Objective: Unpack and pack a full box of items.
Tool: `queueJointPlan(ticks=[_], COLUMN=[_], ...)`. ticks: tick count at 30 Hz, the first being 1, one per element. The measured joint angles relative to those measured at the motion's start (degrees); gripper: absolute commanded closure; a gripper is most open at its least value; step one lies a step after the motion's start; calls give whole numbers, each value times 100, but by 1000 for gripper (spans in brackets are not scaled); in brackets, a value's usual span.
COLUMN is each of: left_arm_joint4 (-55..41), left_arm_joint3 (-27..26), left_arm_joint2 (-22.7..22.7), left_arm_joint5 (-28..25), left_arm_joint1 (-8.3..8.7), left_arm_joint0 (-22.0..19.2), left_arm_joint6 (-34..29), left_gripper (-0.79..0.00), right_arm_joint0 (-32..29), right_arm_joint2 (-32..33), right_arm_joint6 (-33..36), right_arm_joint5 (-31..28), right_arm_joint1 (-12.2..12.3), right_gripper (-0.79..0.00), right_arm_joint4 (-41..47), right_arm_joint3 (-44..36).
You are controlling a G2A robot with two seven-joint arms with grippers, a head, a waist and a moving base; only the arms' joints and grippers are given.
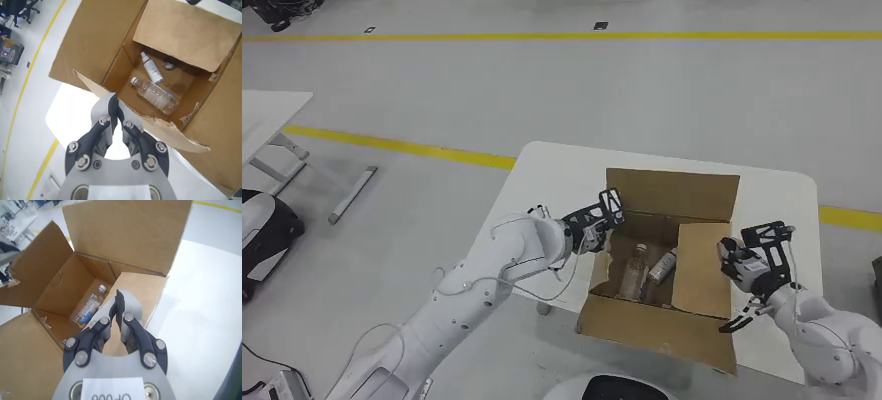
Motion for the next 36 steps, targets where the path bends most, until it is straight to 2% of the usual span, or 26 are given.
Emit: queueJointPlan(ticks=[7,11,17,23,31,32,33,34,36], left_arm_joint4=[26,169,279,387,492,503,508,511,476], left_arm_joint3=[354,886,1646,2102,2304,2302,2293,2272,2159], left_arm_joint2=[705,1227,1785,2097,2250,2255,2253,2241,2158], left_arm_joint5=[-122,-101,98,162,156,139,125,116,122], left_arm_joint1=[-164,-313,-530,-680,-779,-787,-791,-794,-792], left_arm_joint0=[-485,-855,-1259,-1470,-1510,-1505,-1501,-1500,-1491], left_arm_joint6=[120,173,205,138,76,76,81,88,158], left_gripper=[0,0,0,0,0,-117,-745,-785,-785], right_arm_joint0=[-270,-401,-509,-527,-476,-470,-462,-455,-444], right_arm_joint2=[747,1024,1102,1036,926,911,900,888,869], right_arm_joint6=[-127,-195,-210,-184,-197,-195,-187,-182,-179], right_arm_joint5=[277,414,561,544,491,477,470,463,445], right_arm_joint1=[77,104,114,122,126,127,128,129,131], right_gripper=[0,0,0,0,0,0,0,0,0], right_arm_joint4=[191,247,296,255,243,245,242,241,249], right_arm_joint3=[-442,-490,-555,-617,-617,-610,-603,-599,-602])
